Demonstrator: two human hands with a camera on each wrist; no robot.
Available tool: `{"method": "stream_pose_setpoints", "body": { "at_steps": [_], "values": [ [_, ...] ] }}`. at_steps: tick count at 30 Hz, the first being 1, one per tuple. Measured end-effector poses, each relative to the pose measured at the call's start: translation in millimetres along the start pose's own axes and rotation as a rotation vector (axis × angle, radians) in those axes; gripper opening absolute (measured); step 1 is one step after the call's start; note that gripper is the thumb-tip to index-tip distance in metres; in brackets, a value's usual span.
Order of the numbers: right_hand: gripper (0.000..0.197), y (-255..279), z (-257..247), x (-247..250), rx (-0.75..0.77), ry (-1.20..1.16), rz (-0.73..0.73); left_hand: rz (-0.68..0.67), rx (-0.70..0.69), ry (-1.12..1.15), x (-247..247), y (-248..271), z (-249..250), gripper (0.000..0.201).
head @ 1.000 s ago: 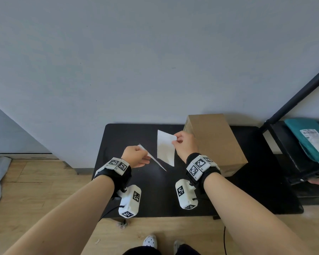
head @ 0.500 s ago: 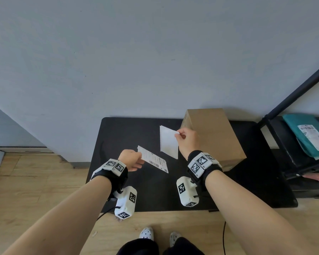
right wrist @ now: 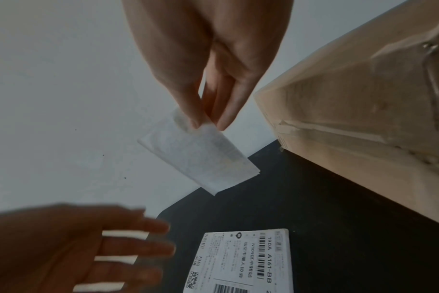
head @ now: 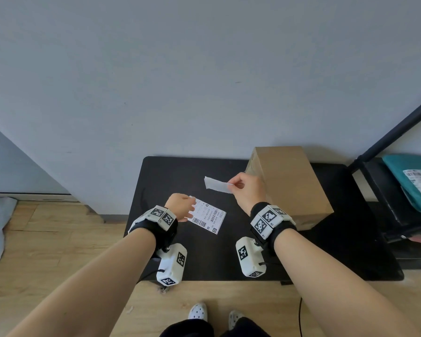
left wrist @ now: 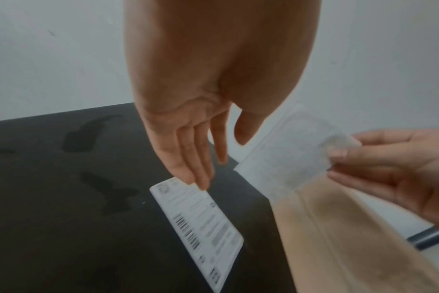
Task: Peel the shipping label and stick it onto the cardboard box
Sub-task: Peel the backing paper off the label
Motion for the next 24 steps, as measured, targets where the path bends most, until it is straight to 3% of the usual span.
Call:
{"method": "stream_pose_setpoints", "body": {
  "at_steps": [4, 8, 14, 18, 24],
  "values": [
    [0.007, 3, -10, -1, 0.041, -0.019, -0.015, -0.130, -0.034, 0.251, -2, 12, 32, 0.039],
    [0.009, 4, -16, -1, 0.077, -0.050, -0.011, -0.142, -0.090, 0.435, 2, 21, 49, 0.034],
    [0.033, 4, -16, -1, 0.078, -0.060, -0.036, -0.086, -0.132, 0.418, 5, 27, 57, 0.020],
    [0.030, 5, -15, -1, 0.089, -0.069, -0.026, -0.070, -0.134, 0.393, 6, 26, 56, 0.028],
    [0.026, 5, -13, 3, 0.087, -0.080, -0.028, -0.044, -0.160, 0.386, 6, 26, 56, 0.023]
  ]
}}
Point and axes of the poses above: each hand's wrist, its own y-axis away from the middle knuckle, its own x-axis out of the back of the hand, z = x × y, the point moved 6 cm from there along -y, towards the middle knuckle, and after that the axes turned 4 degrees about -z, right-handed, at the moved point
